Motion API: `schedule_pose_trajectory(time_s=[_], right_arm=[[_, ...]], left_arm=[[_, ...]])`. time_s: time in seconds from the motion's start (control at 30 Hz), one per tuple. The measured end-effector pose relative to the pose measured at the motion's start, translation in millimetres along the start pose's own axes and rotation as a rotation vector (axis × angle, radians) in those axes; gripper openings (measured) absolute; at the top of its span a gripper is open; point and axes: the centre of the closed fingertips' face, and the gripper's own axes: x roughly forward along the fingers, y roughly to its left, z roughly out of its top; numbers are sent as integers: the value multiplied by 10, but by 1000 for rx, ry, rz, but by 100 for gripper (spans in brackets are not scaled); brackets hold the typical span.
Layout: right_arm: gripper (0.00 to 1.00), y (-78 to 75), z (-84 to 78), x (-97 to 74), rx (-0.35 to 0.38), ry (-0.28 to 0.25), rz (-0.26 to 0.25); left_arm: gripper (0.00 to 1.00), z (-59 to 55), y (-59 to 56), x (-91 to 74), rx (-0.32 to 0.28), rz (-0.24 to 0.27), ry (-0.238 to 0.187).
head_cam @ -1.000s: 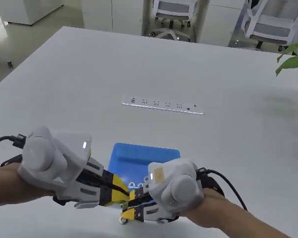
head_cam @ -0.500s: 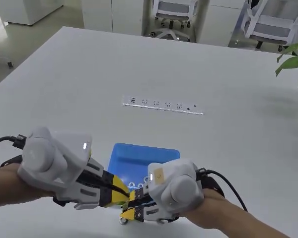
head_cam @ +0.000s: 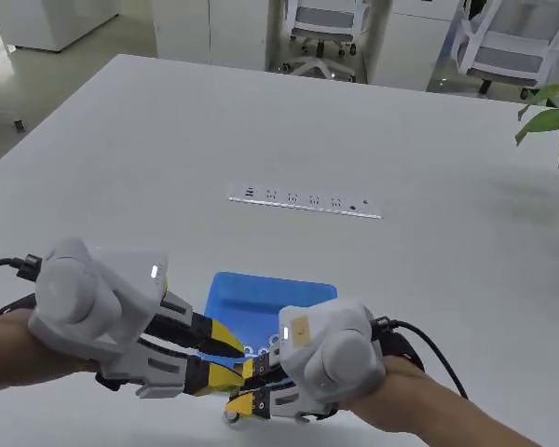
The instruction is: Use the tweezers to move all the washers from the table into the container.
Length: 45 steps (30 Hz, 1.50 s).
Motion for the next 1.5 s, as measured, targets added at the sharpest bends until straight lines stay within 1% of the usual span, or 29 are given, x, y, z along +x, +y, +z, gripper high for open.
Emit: schedule_pose_trajectory(time_s=[0.13, 0.2, 0.23, 0.27, 0.3, 0.37, 0.4, 0.5, 0.63, 0.7, 0.8, 0.93, 1.0, 1.07, 1.33, 1.5], right_arm=[[9, 12, 25, -25, 2, 0, 3], [9, 6, 30, -38, 5, 1, 0], [9, 0, 39, -52, 9, -1, -2], [9, -3, 45, -60, 9, -1, -3], [9, -10, 57, -74, 8, -3, -6], [9, -12, 73, -96, 12, -5, -7], [9, -15, 77, -102, 10, -4, -9], [9, -19, 97, -130, 12, -3, -10], [9, -27, 115, -164, 8, -2, -12], [9, -31, 126, -183, 8, -1, -12], [9, -43, 151, -209, 11, -6, -15], [9, -52, 175, -240, 10, -6, -14], [9, -67, 181, -263, -2, 2, -16], [9, -87, 200, -297, -2, 3, -14], [9, -193, 306, -429, -18, -1, -14], [9, -265, 323, -464, -24, -1, -21]], left_arm=[[29, -9, 8, -25, -11, 14, -2], [34, -10, 18, -43, -35, 26, -7], [38, -14, 24, -50, -43, 33, -8], [40, -15, 26, -60, -42, 40, -11], [41, -21, 22, -73, -45, 48, -16], [44, -30, 14, -88, -71, 57, -24], [46, -37, 8, -93, -70, 61, -25], [51, -80, 5, -114, -93, 81, -31], [61, -126, 7, -134, -127, 101, -33], [63, -132, 5, -147, -128, 115, -37], [68, -147, 19, -170, -148, 130, -48], [72, -124, 0, -186, -158, 152, -64], [75, -117, -8, -192, -170, 161, -70], [78, -112, -17, -197, -173, 169, -77], [90, -119, -3, -247, -193, 233, -102], [94, -156, -8, -270, -206, 255, -105]])
